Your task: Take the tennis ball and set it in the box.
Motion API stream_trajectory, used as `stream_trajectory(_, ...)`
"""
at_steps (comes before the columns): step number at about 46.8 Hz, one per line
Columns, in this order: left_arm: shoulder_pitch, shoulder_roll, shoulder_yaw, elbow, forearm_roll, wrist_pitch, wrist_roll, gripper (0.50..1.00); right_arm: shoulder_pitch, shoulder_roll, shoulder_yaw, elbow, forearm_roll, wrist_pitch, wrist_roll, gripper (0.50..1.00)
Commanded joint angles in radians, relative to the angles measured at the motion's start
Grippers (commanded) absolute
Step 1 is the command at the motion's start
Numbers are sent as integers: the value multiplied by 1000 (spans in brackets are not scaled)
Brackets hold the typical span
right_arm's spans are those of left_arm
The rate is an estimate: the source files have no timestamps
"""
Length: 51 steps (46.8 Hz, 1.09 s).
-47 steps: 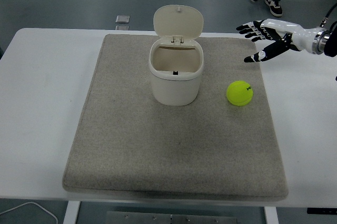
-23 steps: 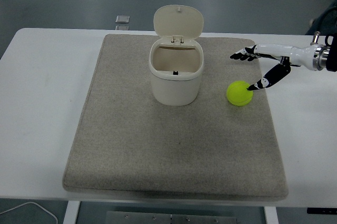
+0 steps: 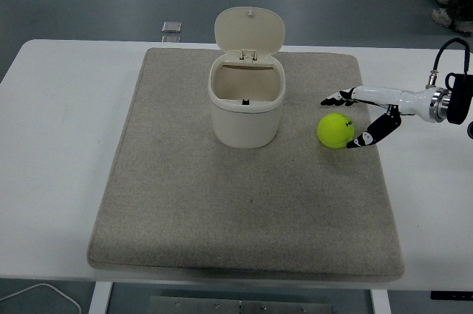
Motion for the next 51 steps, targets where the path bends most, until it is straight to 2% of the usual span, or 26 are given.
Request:
stream_trajectory(1, 0, 0, 0, 0, 0, 0, 0, 992, -4, 11, 0, 0, 0, -3, 0, 930)
stream_trajectory(20, 0, 0, 0, 0, 0, 0, 0, 990, -16, 31, 2, 0, 0, -10, 0, 924)
stream_trajectory(28, 0, 0, 0, 0, 0, 0, 0, 992, -15, 35, -1, 0, -6, -27, 0, 899)
stream_trajectory(29, 0, 0, 0, 0, 0, 0, 0, 992, -15, 35, -1, 0, -9, -27, 0, 887)
stream_trajectory(32, 0, 0, 0, 0, 0, 0, 0, 992, -15, 35, -6, 0, -31, -29, 0, 803)
stream_trajectory(37, 0, 0, 0, 0, 0, 0, 0, 992, -15, 35, -14, 0, -52, -45, 2, 748)
stream_trajectory(41, 0, 0, 0, 0, 0, 0, 0, 992, -16, 37, -14, 0, -54, -47, 2, 683)
stream_trajectory(44, 0, 0, 0, 0, 0, 0, 0, 992, -16, 37, -14, 0, -54, -47, 2, 619)
stream_trajectory(48, 0, 0, 0, 0, 0, 0, 0, 992, -15, 35, -15, 0, -54, -47, 3, 511)
stream_trajectory(51, 0, 0, 0, 0, 0, 0, 0, 992, -12, 34, -14, 0, -54, -46, 3, 500)
